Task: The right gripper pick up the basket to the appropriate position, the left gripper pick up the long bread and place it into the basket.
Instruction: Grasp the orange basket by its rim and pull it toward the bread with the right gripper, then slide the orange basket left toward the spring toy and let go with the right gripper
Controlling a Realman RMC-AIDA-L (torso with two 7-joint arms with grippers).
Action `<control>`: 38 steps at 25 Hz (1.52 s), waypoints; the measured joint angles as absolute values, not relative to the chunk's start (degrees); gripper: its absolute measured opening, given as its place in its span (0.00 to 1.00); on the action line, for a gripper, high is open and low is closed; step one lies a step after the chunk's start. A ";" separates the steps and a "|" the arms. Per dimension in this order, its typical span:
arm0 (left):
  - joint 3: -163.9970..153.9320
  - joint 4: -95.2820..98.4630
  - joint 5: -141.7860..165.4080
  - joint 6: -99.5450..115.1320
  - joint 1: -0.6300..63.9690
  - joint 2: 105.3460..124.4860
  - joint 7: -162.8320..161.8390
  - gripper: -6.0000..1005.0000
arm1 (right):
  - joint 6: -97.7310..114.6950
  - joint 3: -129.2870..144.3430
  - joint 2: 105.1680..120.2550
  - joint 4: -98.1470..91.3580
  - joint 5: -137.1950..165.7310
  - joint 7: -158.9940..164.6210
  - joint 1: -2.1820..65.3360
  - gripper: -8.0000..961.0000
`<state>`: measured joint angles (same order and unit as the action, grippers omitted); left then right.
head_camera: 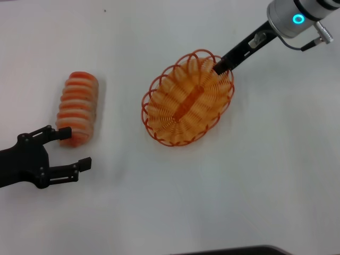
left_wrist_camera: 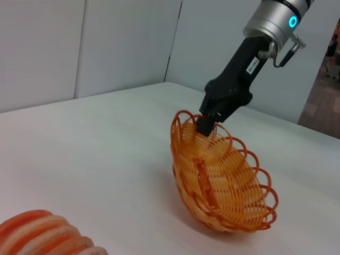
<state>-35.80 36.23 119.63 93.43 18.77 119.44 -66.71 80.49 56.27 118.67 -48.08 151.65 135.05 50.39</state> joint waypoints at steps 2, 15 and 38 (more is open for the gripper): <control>-35.85 36.22 119.62 93.43 18.78 119.44 -66.71 0.92 | 80.50 56.25 118.73 -48.77 150.94 133.85 50.69 0.10; -35.46 36.61 119.54 93.65 18.72 119.89 -66.71 0.91 | 86.97 46.77 118.28 -48.51 149.73 148.80 50.63 0.09; -32.07 37.60 119.89 92.75 19.33 120.36 -66.87 0.90 | 81.56 43.59 120.00 -42.41 146.95 165.20 43.47 0.09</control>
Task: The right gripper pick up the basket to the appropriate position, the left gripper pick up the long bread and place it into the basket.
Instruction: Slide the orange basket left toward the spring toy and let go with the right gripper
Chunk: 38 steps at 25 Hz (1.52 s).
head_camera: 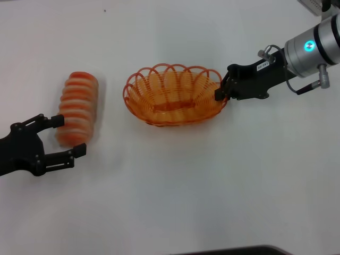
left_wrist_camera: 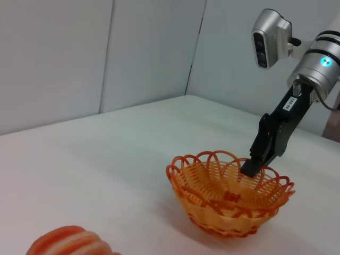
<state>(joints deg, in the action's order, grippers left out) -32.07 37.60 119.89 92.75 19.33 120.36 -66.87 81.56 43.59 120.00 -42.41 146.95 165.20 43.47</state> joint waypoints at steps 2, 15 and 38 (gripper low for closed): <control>-32.22 37.61 119.99 92.53 19.34 120.37 -66.83 0.90 | 80.83 43.62 120.00 -41.24 145.70 164.83 43.28 0.10; -32.46 37.62 120.06 92.43 19.40 120.41 -66.71 0.89 | 77.20 47.22 120.01 -38.67 142.29 164.41 43.05 0.13; -33.01 37.62 120.24 92.46 19.36 120.45 -66.75 0.88 | 75.83 47.70 119.95 -35.82 135.88 163.42 41.57 0.25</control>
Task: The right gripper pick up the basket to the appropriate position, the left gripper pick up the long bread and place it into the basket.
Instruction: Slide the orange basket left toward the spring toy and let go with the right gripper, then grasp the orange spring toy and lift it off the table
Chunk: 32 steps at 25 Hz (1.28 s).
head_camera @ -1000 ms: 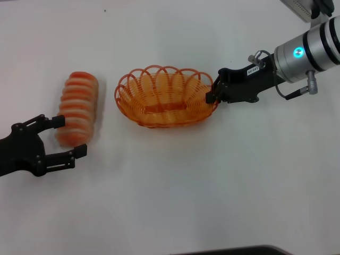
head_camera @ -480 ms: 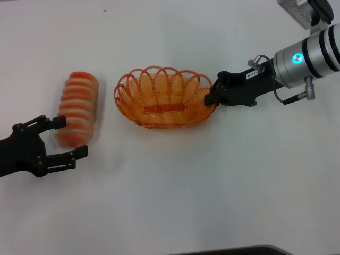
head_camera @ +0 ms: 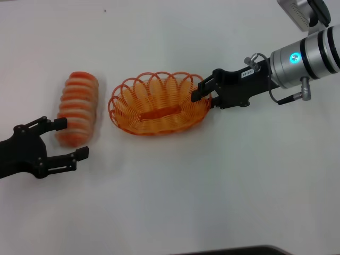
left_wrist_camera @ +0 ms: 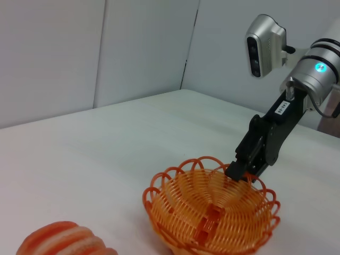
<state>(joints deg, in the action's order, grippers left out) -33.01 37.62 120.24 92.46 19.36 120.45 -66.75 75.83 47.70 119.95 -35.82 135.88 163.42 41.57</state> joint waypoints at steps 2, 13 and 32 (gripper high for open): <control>-33.03 37.62 120.24 92.46 19.35 120.43 -66.76 0.87 | 75.88 47.89 119.96 -35.28 135.64 163.17 41.55 0.30; -33.05 37.61 120.23 92.75 19.37 120.40 -67.05 0.87 | 80.64 47.38 118.22 -37.26 130.16 157.72 39.07 0.68; -33.14 37.03 120.23 92.06 19.65 120.49 -67.24 0.86 | 96.04 44.43 115.37 -47.82 125.64 106.95 30.26 0.82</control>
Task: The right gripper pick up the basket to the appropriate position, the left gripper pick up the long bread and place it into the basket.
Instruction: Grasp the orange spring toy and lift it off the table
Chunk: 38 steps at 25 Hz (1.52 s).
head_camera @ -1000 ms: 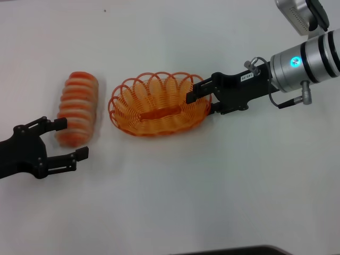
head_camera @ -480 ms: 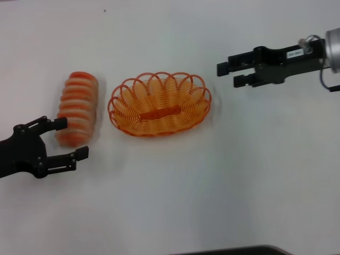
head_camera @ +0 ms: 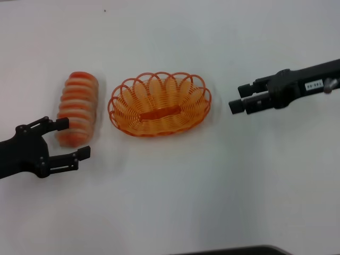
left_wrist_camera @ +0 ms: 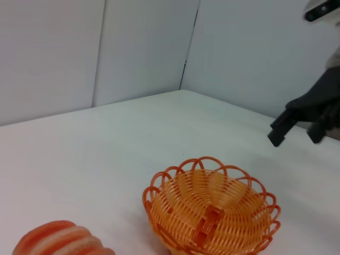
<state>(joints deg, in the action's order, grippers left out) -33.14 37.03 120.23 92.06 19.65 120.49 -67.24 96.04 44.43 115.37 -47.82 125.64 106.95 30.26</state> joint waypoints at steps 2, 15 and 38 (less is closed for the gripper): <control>-33.14 36.93 120.23 91.56 19.68 120.60 -67.24 0.85 | 94.92 44.45 116.69 -49.11 125.63 99.42 28.61 0.84; -33.08 36.72 120.22 91.66 19.91 121.10 -67.32 0.85 | 88.99 45.97 119.49 -51.22 128.22 84.65 25.77 0.97; -46.72 64.55 139.56 84.34 27.39 122.07 -133.56 0.83 | 89.30 43.94 119.53 -52.06 128.05 79.65 23.38 0.97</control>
